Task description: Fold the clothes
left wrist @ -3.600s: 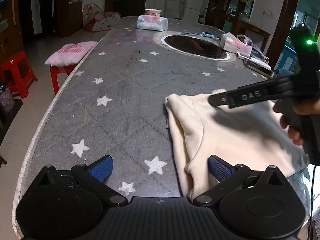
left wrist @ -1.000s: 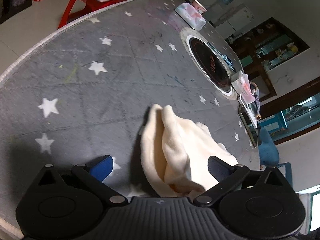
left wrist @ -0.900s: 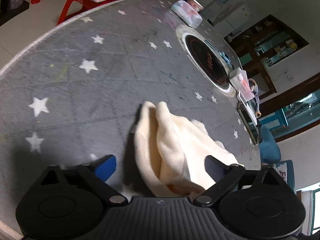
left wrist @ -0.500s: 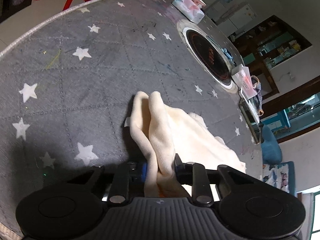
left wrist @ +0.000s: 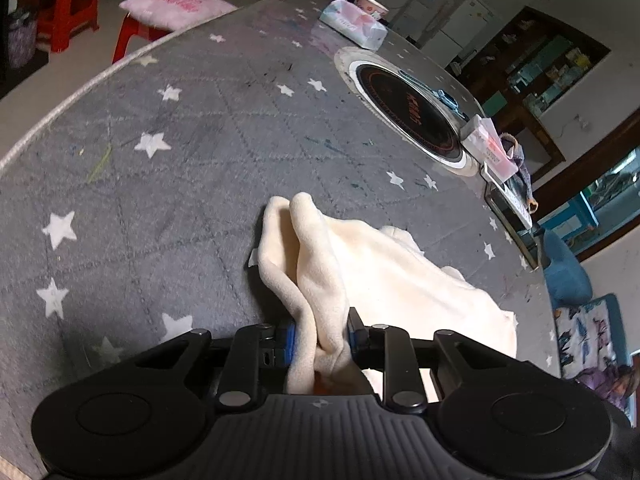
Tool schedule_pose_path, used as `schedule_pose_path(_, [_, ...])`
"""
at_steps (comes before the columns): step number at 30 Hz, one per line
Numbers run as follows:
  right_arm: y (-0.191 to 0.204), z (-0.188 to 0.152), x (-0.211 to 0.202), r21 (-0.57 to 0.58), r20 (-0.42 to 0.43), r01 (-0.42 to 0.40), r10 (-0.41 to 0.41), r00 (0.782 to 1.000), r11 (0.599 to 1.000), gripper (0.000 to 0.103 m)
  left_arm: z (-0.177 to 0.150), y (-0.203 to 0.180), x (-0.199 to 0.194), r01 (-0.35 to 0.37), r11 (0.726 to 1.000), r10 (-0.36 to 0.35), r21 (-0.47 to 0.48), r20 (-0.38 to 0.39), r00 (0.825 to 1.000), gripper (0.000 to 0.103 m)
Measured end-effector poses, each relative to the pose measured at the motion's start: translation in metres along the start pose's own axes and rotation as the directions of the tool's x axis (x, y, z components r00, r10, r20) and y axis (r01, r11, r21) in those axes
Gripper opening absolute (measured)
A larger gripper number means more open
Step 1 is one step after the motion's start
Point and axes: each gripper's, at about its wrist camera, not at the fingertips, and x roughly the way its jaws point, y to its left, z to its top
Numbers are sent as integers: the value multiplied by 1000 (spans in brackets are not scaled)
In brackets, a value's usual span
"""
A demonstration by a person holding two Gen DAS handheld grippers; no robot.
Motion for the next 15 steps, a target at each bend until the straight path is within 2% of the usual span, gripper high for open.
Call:
schedule_pose_path(5, [-63,-13,8,211,-40,67,-60,997,975,53,-1,-2,1,-10,1000,9,17,4,1000,28])
schedule_pose_path(6, [-69,-14,11,233,-35,58,-51,998,971,54,-1,-2,1,-11,1000,11,18,4,1000,28])
schedule_pose_path(12, [-71,-10,23,253,5,22,-24,1000,967,52,1,-4,3,-7,999,7,34,-9,1000,32])
schedule_pose_path(14, [-69,-7,28,254,12,15,-18,1000,967,43,2,-3,3,-1,1000,2,31,-16,1000,33])
schedule_pose_path(15, [-67,-6,30,253,14,15,-19,1000,967,34,3,-3,3,1,1000,-1,29,-19,1000,33])
